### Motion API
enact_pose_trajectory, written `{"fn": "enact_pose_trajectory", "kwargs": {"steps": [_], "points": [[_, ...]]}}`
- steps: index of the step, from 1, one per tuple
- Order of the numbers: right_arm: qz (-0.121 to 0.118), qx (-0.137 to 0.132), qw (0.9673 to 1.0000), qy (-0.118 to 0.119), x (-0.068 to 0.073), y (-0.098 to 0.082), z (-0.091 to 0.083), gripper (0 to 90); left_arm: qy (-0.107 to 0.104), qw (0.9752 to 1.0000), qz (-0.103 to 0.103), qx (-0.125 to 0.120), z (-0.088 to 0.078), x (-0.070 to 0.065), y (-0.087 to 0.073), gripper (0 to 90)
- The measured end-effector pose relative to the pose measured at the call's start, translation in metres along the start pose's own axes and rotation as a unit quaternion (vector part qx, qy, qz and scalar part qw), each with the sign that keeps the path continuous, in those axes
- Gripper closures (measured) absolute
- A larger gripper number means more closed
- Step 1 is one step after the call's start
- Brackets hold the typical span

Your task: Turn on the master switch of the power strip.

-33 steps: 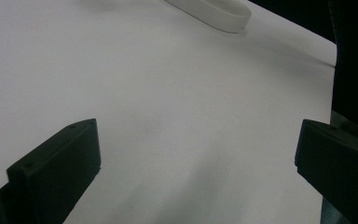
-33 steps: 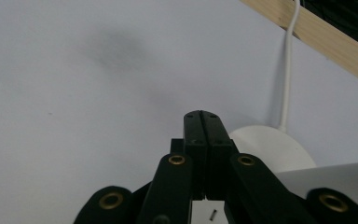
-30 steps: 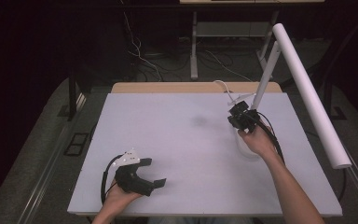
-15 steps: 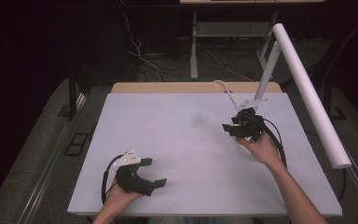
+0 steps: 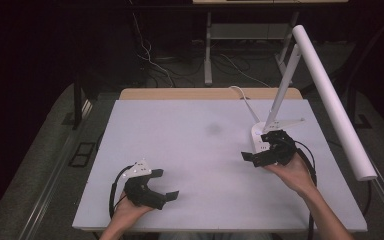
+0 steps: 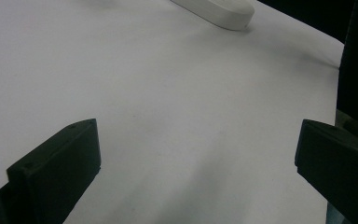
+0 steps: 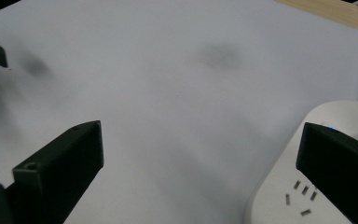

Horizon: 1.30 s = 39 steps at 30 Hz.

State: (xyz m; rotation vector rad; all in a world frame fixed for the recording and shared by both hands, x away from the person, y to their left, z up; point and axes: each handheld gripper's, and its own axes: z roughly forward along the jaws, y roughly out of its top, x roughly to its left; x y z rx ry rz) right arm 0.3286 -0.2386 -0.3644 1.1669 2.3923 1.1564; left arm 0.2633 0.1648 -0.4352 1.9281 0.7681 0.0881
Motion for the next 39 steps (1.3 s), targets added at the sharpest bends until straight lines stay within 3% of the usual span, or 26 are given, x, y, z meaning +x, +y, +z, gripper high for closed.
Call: {"fn": "enact_pose_trajectory", "kwargs": {"steps": [7,18,39], "points": [[0.014,-0.020,0.9997,0.010,0.002,-0.017,-0.015,0.1,0.000,1.0000,-0.005,0.000,0.000,0.000,0.000,0.0],[0.034,-0.024,0.9991,0.012,-0.002,-0.044,-0.028,0.2,-0.002,1.0000,-0.003,0.000,0.001,0.000,0.000,0.0],[0.067,-0.050,0.9965,-0.001,0.002,-0.102,-0.035,0.2,-0.004,1.0000,-0.002,0.004,0.001,0.000,0.000,0.0]]}}
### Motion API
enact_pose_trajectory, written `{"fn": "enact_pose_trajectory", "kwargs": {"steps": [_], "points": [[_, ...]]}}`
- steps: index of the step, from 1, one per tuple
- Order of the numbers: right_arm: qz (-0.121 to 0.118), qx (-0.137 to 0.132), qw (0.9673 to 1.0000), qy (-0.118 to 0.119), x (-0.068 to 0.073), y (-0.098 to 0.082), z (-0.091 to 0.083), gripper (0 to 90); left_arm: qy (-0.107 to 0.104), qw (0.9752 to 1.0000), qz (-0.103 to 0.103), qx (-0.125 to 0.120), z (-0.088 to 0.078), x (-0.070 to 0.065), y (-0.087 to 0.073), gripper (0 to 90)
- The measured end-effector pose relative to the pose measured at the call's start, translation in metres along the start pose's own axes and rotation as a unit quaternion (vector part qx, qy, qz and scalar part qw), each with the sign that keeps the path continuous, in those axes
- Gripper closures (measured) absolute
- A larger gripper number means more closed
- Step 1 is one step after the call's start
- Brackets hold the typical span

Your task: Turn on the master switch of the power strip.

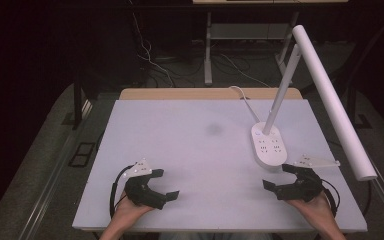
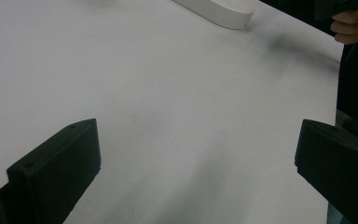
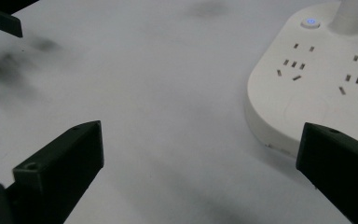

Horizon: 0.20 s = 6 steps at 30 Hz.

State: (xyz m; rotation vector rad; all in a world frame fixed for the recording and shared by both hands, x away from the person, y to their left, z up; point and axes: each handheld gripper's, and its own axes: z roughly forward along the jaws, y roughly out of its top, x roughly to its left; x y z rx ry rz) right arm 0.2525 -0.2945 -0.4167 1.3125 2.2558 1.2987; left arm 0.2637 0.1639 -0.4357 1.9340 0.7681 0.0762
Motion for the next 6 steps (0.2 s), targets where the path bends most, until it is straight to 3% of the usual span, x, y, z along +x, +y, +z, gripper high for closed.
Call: {"fn": "enact_pose_trajectory", "kwargs": {"steps": [6], "points": [[-0.009,-0.007,0.9999,-0.002,-0.0004,-0.0073,0.0000,0.2,-0.002,1.0000,0.001,0.004,0.0012,0.0005,0.0003,0.0]]}}
